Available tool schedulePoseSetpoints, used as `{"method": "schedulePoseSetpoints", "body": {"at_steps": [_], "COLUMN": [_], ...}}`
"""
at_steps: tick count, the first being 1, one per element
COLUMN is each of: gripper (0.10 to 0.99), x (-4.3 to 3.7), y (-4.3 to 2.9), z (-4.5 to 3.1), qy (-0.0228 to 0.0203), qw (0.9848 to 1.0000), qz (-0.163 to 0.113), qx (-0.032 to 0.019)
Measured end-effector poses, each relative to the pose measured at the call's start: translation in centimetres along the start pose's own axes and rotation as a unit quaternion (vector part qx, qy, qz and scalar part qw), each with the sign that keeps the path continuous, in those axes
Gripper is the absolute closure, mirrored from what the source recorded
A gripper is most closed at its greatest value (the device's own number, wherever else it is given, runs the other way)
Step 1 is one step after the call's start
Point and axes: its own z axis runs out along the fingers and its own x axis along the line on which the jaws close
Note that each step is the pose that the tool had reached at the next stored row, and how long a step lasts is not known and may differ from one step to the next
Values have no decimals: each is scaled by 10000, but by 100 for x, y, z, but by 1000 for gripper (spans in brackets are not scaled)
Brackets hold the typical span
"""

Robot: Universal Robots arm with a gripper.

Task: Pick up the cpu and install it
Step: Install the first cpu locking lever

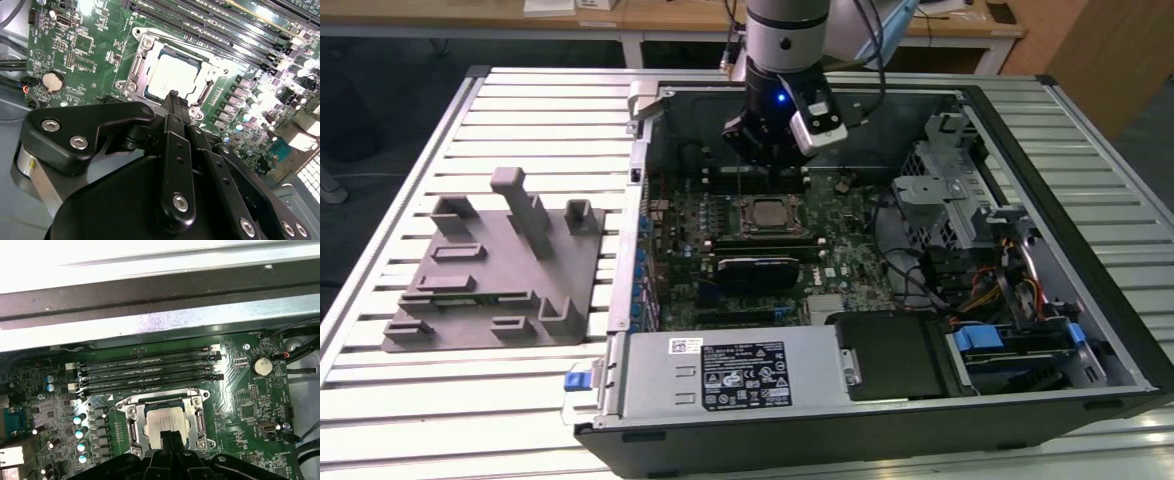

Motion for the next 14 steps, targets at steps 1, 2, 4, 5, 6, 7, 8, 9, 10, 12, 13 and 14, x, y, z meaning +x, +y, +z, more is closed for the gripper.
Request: {"method": "schedulePoseSetpoints", "body": {"at_steps": [1,2,4,5,6,7,8,9,10,12,13,14], "gripper": [980,980,980,980,980,980,980,980,980,980,980,980], "x": [0,1,22,42,66,94,128,159,191,258,291,323], "y": [0,0,-4,-7,-10,-14,-19,-24,-28,-38,-43,-48], "z": [0,0,-2,-2,-3,-3,-3,-4,-5,-6,-7,-8], "qy": [0,0,1,1,1,1,1,1,1,1,1,1], "qw": [10000,10000,10000,10000,10000,10000,10000,10000,10000,10000,10000,10000], "qz": [0,-1,0,0,-1,0,0,0,-1,0,0,-1], "qx": [0,0,1,1,1,1,1,1,0,1,0,0]}}
